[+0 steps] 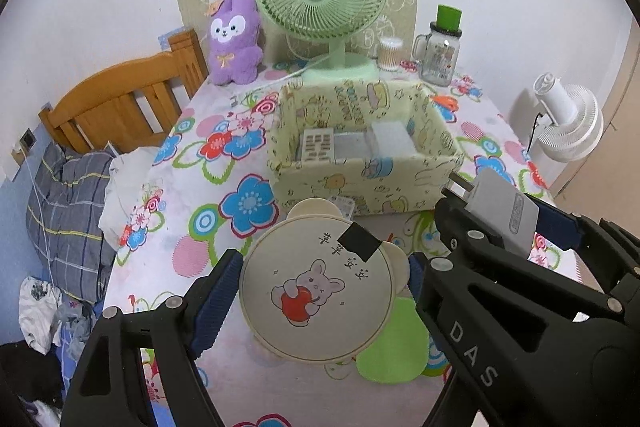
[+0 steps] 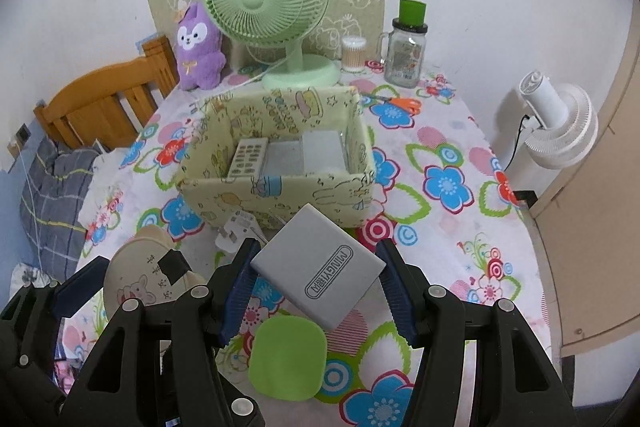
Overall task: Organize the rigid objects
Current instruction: 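Lift the adapter and bear coaster and carry them over the fabric box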
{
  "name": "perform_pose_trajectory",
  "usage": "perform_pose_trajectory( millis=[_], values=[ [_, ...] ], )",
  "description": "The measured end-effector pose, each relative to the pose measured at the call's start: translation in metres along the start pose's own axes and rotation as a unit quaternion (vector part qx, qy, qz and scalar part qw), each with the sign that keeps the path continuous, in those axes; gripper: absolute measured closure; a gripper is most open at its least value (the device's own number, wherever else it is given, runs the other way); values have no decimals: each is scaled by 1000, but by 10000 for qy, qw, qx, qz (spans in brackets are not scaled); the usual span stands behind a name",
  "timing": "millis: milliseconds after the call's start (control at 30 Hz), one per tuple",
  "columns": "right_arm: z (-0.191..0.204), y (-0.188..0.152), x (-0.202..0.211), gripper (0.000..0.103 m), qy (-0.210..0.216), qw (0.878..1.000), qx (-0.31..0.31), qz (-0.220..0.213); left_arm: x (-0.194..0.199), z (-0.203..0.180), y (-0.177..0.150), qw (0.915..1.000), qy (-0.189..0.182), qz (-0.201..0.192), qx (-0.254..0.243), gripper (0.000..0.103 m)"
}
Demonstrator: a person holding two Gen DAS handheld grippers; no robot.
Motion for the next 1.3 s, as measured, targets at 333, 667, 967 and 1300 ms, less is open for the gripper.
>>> perform_pose_trajectory(
  millis=[333,667,967,1300],
  values=[
    [-12,15,22,40,-128,9996,-141,-206,18,-8,15,9998,-78,-186,-43,19],
    [-12,35,31,40,-105,9990,-206,-377,25,-8,33,9993,-114,-358,-48,19],
    [-9,53,21,40,-149,9989,-227,-380,16,-4,51,9992,-111,-367,-107,19],
    [-7,74,-3,40,-169,9992,-216,-295,-6,-2,73,9993,-152,-297,-146,19]
  ],
)
Point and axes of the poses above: each gripper's, at about its wrist camera, not at the fingertips, and x roughly against the way its jaws point, z to its left, y to its top, the point moved 5 cm from there along -x, roughly the way its jaws point, and after that the axes turned 14 degrees about -y, right-handed, at the moved point
